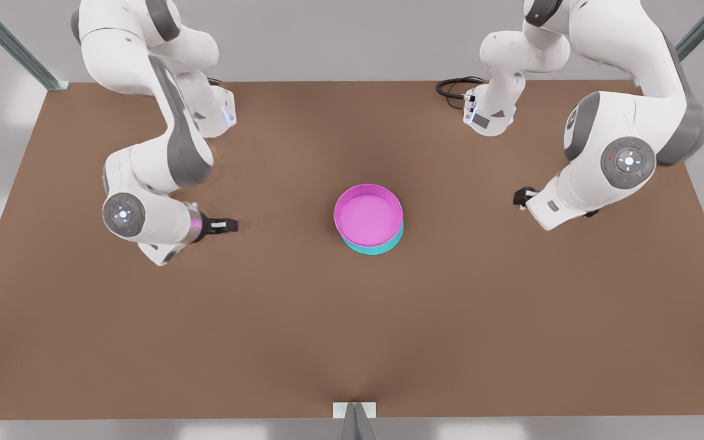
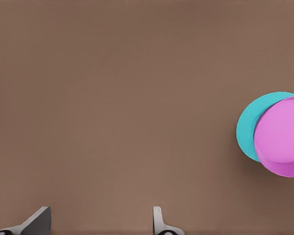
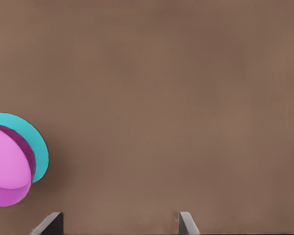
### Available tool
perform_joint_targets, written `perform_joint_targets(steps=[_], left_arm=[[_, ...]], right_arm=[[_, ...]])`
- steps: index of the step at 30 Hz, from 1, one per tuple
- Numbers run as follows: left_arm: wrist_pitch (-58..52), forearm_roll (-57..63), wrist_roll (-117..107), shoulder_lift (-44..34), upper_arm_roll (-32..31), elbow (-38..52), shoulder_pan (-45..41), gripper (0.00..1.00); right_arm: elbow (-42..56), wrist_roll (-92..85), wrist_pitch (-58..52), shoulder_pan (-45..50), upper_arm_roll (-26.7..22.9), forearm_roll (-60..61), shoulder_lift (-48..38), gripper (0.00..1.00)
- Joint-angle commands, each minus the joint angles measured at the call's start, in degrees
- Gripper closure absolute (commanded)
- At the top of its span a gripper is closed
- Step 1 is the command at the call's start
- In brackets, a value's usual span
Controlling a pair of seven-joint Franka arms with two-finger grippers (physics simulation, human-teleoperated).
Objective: Flip the blue plate over with the left arm, and stack the pink plate on top of the blue plate with the right arm
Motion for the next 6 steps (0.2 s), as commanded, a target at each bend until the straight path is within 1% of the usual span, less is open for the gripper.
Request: perform_joint_targets(steps=[1, 2, 3, 5, 6], left_arm=[[0.0, 0.0, 0.0, -0.2, 0.0, 0.0, 0.0, 0.00], [0.0, 0.0, 0.0, -0.4, 0.0, 0.0, 0.0, 0.00], [0.0, 0.0, 0.0, -0.4, 0.0, 0.0, 0.0, 0.00], [0.0, 0.0, -0.1, -0.4, 0.0, 0.0, 0.0, 0.00], [0.0, 0.0, -0.1, -0.4, 0.0, 0.0, -0.1, 0.00]], right_arm=[[0.2, 0.0, -0.1, -1.9, 0.0, -1.4, -1.2, 0.00], [0.2, 0.0, 0.3, -5.0, 0.0, -3.4, -2.9, 0.00], [1.0, 0.0, 0.3, -6.1, 0.0, -5.3, -4.0, 0.00], [3.4, -5.7, 0.3, -7.2, 0.0, -8.9, -5.1, 0.00], [3.6, -5.7, 0.3, -7.2, 0.0, -8.8, -5.4, 0.00]])
